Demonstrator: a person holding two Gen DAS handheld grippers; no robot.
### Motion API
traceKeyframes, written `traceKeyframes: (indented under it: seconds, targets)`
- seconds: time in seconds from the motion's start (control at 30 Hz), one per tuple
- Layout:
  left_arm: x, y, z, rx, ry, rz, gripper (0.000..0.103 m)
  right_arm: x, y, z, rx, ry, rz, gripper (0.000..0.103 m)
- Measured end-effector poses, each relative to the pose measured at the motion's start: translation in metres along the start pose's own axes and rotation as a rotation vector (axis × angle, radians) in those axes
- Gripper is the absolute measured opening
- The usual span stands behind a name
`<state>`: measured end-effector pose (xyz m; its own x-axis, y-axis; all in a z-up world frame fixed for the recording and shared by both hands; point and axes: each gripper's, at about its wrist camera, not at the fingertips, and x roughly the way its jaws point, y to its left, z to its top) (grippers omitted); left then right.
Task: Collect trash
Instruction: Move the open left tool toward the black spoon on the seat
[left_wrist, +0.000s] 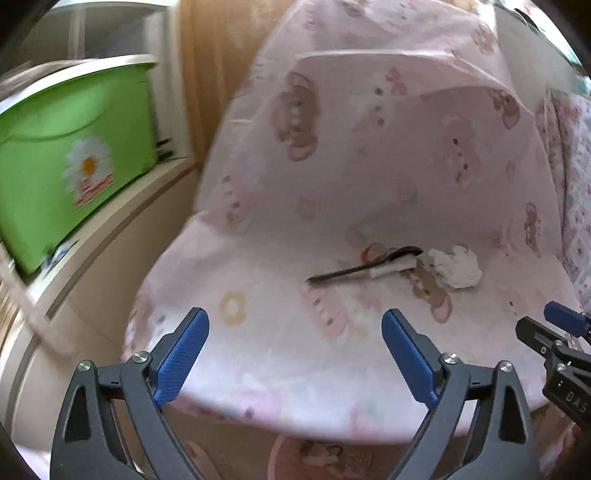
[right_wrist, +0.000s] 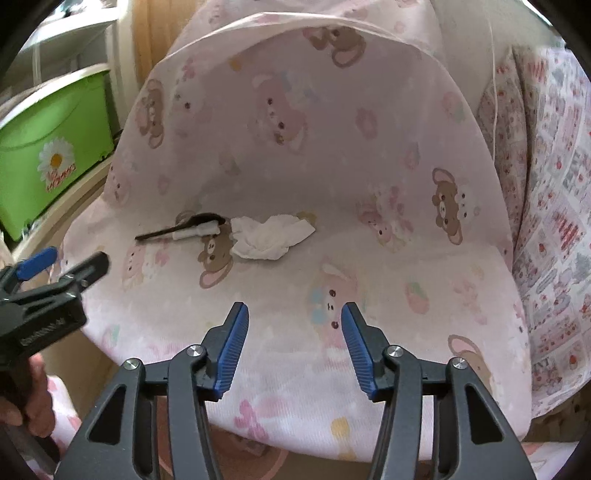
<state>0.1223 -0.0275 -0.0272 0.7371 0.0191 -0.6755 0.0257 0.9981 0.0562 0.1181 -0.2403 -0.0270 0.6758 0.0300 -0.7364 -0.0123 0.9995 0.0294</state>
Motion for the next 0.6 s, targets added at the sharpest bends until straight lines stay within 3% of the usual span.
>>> traceKeyframes:
  seconds: [0.1, 0.23, 0.3, 0.53, 0.6]
  targets:
    - [0.029, -0.012, 0.016, 0.071, 0.075, -0.008, 0.094, 0.006, -0.01, 0.008, 0.044, 0.028, 0.0, 0.065]
    - [0.062, -0.029, 0.028, 0.19, 0.117, -0.014, 0.09, 0.008, -0.027, 0.015, 0.093, 0.023, -0.029, 0.068]
    - [0.074, -0.033, 0.032, 0.246, 0.13, -0.006, 0.077, 0.008, -0.033, 0.017, 0.11, 0.028, -0.031, 0.068]
    - [0.096, -0.014, 0.046, 0.161, 0.175, -0.205, 0.054, 0.005, -0.043, 0.02, 0.119, 0.032, -0.019, 0.068]
    - [0.096, -0.013, 0.047, 0.171, 0.171, -0.255, 0.039, 0.004, -0.045, 0.021, 0.122, 0.03, -0.016, 0.069]
